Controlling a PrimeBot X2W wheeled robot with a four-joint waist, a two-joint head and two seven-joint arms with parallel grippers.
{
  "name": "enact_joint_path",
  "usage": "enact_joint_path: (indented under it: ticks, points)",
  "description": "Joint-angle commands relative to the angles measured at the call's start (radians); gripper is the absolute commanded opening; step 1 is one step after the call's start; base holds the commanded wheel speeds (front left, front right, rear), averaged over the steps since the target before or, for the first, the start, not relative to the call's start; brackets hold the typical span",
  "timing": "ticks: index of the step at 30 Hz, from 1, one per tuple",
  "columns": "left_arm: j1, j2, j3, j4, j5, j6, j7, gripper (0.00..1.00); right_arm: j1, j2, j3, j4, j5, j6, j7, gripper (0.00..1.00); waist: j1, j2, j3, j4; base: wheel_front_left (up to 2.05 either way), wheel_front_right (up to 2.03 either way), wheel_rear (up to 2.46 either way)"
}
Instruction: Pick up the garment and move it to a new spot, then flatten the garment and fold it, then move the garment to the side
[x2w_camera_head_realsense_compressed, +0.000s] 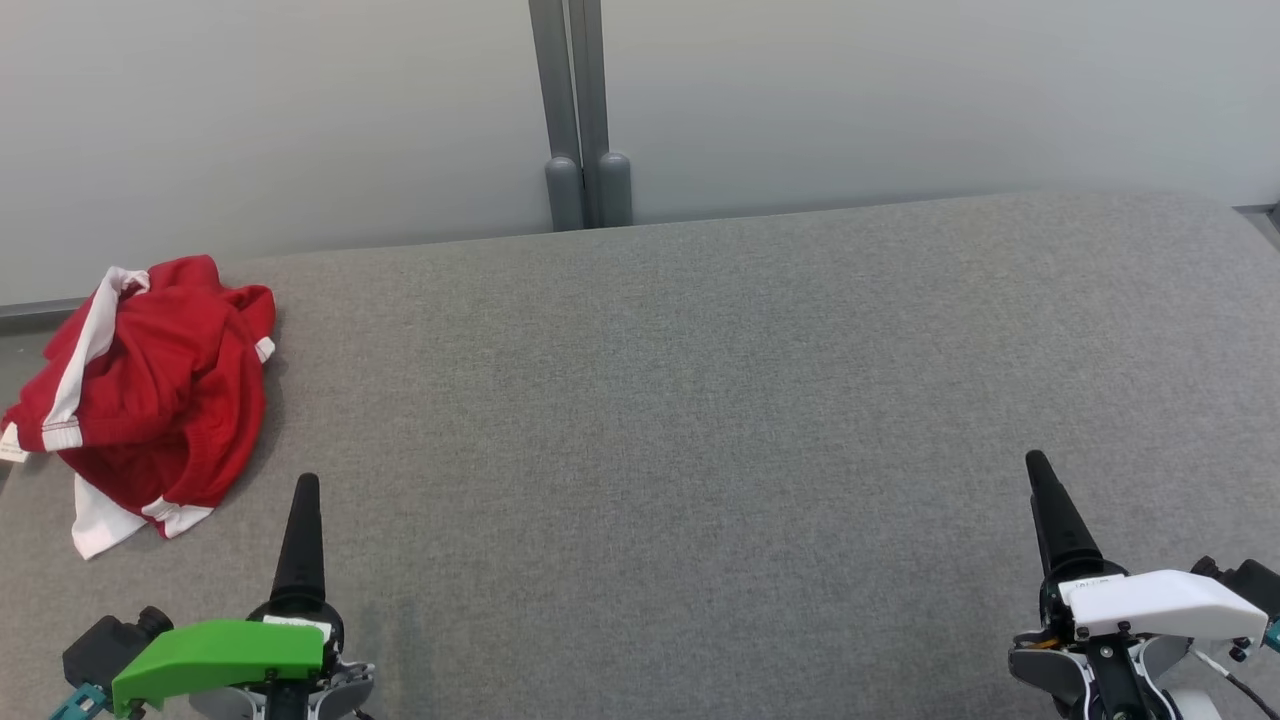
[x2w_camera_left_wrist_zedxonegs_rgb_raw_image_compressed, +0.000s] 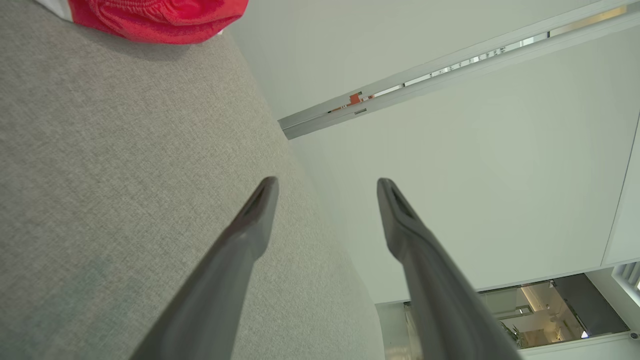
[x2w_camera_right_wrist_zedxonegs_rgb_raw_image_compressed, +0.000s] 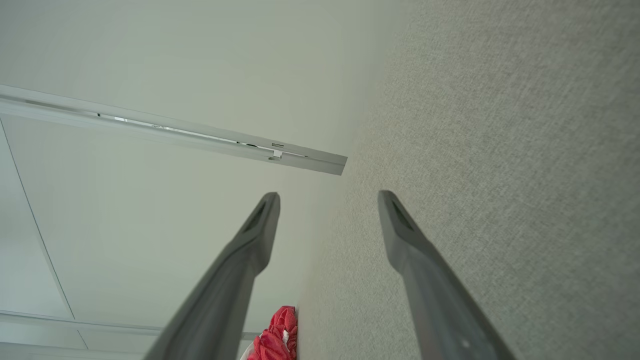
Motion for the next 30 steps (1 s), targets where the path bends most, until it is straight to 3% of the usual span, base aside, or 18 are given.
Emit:
enact_joint_path:
  ticks: [1,21,30]
  points:
    - [-0.001,0.007,-0.005,-0.024,0.044,0.004,-0.01,1.0,-0.005,-0.007,0.004,-0.027,-0.041,0.001,-0.012,1.0,0.0,-0.0001,-0.001,0.0,0.0,0.0,0.0]
    - [0.039,0.01,-0.066,-0.065,0.485,0.048,-0.078,1.0,0.025,-0.009,0.042,-0.085,-0.422,0.001,-0.081,1.0,0.0,-0.0001,-0.021,-0.001,0.0,0.0,0.0]
    - [0.056,0.011,-0.08,-0.054,0.625,0.062,-0.104,1.0,0.033,-0.01,0.073,-0.095,-0.607,0.001,-0.106,1.0,0.0,-0.0001,-0.027,-0.004,0.0,0.0,0.0]
